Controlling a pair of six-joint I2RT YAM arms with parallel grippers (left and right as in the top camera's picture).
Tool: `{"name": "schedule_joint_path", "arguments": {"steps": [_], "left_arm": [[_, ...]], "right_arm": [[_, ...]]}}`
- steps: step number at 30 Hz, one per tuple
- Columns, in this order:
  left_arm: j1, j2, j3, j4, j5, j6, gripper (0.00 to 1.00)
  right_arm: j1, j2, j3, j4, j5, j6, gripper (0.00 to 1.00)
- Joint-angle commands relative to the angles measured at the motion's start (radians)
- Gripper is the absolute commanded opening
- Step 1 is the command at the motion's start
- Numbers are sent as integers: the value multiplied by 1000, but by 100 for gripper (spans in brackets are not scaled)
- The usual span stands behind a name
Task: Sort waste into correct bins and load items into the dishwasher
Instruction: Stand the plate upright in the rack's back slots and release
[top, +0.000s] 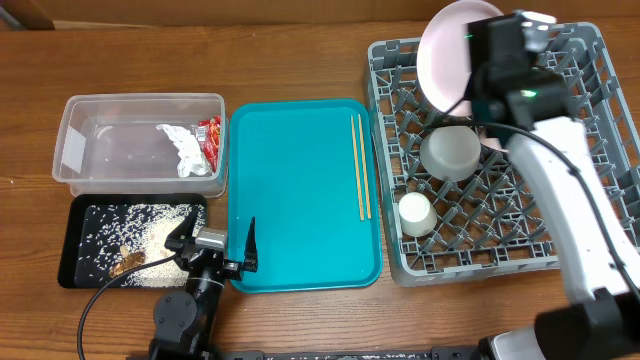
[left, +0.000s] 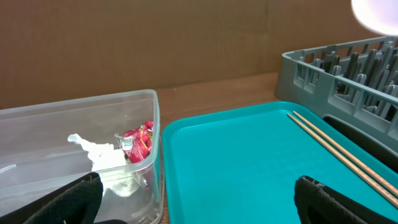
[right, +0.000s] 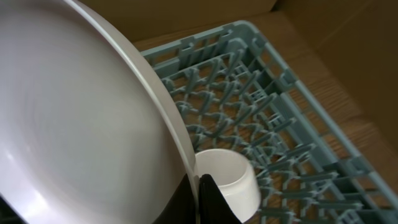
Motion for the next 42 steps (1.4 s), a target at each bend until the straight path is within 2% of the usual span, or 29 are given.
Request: {"name": "schedule_joint_path", "arguments": {"steps": [1, 9, 27, 35, 42], "left_arm": [[-2, -4, -3, 0, 11, -10, 100], [-2, -4, -3, 0, 12, -10, 100], [-2, -4, -3, 0, 11, -10, 100], [-2, -4, -3, 0, 11, -10, 100], [-2, -4, -3, 0, 12, -10, 100]], "right_arm": [[37, 90, -4, 7, 274, -75, 4], [98, 177, -4, 23, 295, -89, 4], [174, 200, -4, -24, 300, -89, 4], [205, 190, -3, -61, 326, -88, 25], [256, 110, 7, -57, 304, -84, 31]]}}
